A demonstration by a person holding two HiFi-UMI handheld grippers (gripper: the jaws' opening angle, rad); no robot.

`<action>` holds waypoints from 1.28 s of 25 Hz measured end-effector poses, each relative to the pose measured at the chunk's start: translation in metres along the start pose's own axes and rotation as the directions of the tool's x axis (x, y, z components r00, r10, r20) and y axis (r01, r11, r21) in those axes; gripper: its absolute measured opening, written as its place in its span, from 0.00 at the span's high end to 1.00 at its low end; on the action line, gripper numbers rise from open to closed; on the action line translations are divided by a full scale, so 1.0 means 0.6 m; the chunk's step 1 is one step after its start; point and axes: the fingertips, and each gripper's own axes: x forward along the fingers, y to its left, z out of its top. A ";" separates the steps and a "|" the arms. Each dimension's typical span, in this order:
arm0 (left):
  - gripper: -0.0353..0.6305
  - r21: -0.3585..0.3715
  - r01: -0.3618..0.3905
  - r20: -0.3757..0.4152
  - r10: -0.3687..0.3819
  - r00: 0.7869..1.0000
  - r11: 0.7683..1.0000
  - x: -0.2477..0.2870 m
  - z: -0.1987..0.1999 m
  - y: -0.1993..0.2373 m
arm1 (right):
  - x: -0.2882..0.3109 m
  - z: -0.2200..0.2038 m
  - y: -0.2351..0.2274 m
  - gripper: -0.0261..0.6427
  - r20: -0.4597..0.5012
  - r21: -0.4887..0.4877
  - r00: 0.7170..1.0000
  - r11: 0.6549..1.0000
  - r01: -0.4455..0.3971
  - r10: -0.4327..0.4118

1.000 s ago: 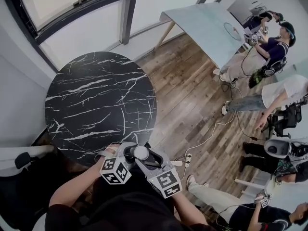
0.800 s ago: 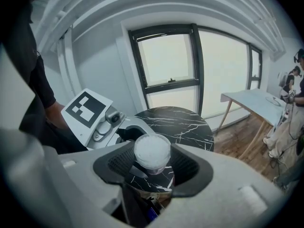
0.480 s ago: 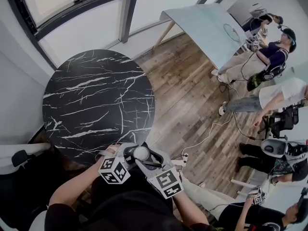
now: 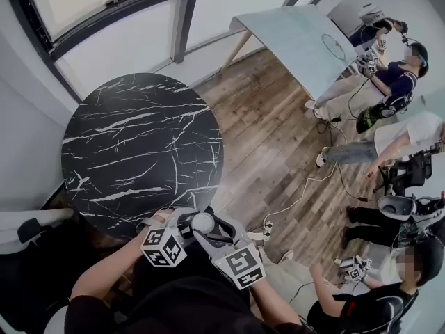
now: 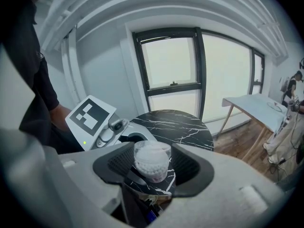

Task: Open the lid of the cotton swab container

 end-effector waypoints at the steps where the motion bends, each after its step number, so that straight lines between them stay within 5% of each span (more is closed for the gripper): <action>1: 0.57 0.003 0.002 -0.002 -0.002 1.000 1.000 0.000 0.000 0.001 | 0.000 0.003 -0.002 0.60 0.007 0.002 1.000 1.000 0.002 -0.002; 32: 0.57 0.063 0.103 -0.021 -0.102 0.995 0.993 0.030 0.020 -0.040 | -0.009 0.032 -0.056 0.60 0.081 0.064 0.997 0.998 -0.015 0.009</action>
